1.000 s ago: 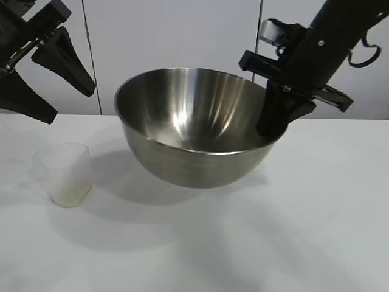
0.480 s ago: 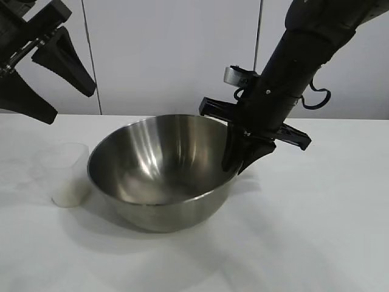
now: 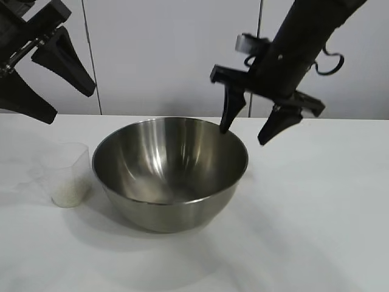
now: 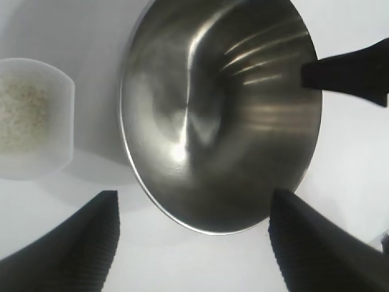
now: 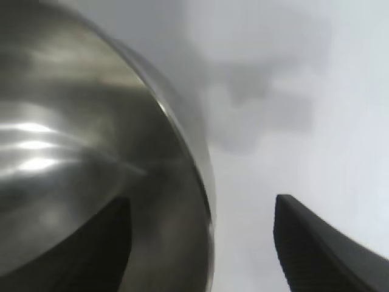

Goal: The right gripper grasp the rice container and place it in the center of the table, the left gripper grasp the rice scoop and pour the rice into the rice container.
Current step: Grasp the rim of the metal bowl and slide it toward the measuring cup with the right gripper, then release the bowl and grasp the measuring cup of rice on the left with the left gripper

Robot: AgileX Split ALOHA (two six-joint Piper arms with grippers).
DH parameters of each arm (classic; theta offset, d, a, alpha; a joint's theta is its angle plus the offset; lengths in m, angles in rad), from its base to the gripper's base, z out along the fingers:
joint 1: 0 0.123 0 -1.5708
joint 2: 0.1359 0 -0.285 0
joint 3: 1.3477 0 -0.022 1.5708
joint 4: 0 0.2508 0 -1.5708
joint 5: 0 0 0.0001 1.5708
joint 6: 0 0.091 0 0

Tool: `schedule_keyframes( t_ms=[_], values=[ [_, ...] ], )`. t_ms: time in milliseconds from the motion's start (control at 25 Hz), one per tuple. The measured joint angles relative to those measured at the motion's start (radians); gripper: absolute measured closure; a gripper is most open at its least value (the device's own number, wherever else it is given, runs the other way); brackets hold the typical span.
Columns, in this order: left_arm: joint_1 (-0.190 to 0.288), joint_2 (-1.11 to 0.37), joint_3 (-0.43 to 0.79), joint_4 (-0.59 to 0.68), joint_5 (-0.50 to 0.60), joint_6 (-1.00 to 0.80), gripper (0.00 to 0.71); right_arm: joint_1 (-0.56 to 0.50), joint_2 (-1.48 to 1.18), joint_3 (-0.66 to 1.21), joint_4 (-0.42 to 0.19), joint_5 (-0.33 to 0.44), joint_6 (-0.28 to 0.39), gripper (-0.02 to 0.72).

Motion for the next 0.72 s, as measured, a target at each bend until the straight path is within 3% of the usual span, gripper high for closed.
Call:
schedule_keyframes(
  t_ms=[160,360,400,520,720],
  values=[
    [0.000,0.000,0.000,0.003,0.000,0.000,0.207,-0.070,-0.035,-0.118,-0.151,0.067,0.002,0.239],
    [0.000,0.000,0.000,0.004,0.000,0.000,0.207,-0.193,-0.118,-0.151,-0.515,0.123,0.033,0.239],
    [0.000,0.000,0.000,0.004,0.000,0.000,0.207,-0.231,-0.152,-0.151,-0.559,0.126,0.054,0.239],
    [0.000,0.000,0.000,0.004,0.000,0.000,0.207,-0.351,-0.280,-0.152,-0.616,0.131,0.077,0.239],
    [0.000,0.000,0.000,0.006,0.000,0.000,0.207,-0.462,-0.574,-0.152,-0.576,0.177,0.035,0.239]
  ],
)
